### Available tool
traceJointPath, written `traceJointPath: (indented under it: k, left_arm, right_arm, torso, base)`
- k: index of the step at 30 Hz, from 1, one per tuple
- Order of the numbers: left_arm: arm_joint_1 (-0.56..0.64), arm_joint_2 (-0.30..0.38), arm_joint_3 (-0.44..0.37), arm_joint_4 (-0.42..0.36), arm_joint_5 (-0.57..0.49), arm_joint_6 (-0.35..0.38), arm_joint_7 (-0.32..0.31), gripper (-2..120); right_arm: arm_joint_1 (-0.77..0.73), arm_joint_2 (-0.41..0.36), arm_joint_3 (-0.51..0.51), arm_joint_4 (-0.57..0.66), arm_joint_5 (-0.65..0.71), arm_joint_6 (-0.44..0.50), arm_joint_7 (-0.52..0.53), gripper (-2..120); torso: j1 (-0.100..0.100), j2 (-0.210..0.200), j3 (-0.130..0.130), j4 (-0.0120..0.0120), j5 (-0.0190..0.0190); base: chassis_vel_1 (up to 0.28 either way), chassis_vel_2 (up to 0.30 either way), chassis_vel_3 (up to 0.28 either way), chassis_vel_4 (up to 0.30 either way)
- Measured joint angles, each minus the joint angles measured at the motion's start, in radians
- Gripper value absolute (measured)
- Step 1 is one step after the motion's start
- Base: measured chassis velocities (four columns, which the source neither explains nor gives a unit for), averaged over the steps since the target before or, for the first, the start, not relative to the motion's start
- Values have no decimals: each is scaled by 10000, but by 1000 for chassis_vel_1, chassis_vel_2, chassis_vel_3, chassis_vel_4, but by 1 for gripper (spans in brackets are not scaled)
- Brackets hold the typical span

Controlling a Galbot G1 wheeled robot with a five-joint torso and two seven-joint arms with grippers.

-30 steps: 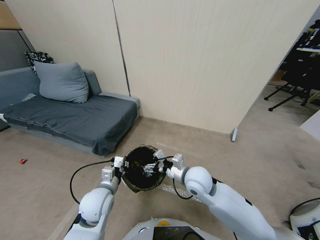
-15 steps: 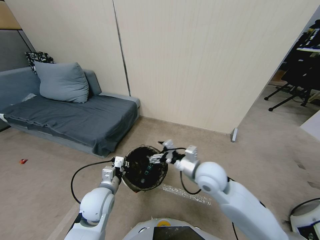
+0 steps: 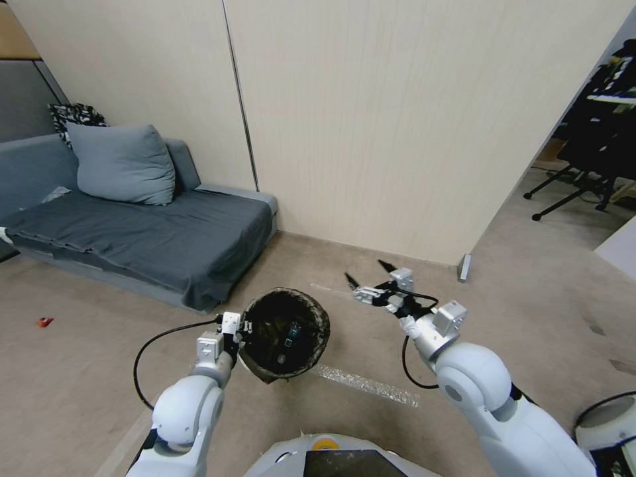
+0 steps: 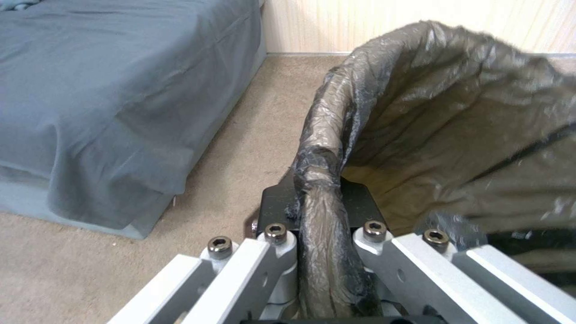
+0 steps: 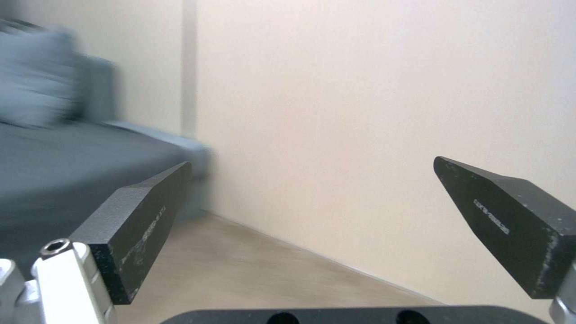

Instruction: Pick up the trash bin, then pick up the garbage from the floor and place it into the trash bin.

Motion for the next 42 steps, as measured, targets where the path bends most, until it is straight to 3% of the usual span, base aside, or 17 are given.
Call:
traceJointPath:
  k: [6, 15, 42]
  left_arm:
    - [78, -18, -120, -41, 95, -3, 7, 5]
    - [114, -96, -111, -18, 250, -27, 82, 5]
    - [238, -84, -142, -124, 272, -38, 148, 5]
  right_arm:
    - [-2063, 1294, 1120, -272, -869, 1715, -181, 100]
    - [-3273, 2202, 1439, -370, -1365, 2839, -198, 100]
    - [-3261, 2356, 1323, -477, -1421, 2737, -200, 100]
  torso:
    - [-1, 0, 0, 1, -2]
    - [-1, 0, 0, 2, -2]
    - [0, 0, 1, 2, -2]
  base:
    - [0, 0, 0, 0]
    - [0, 0, 0, 0]
    - [62, 71, 70, 68]
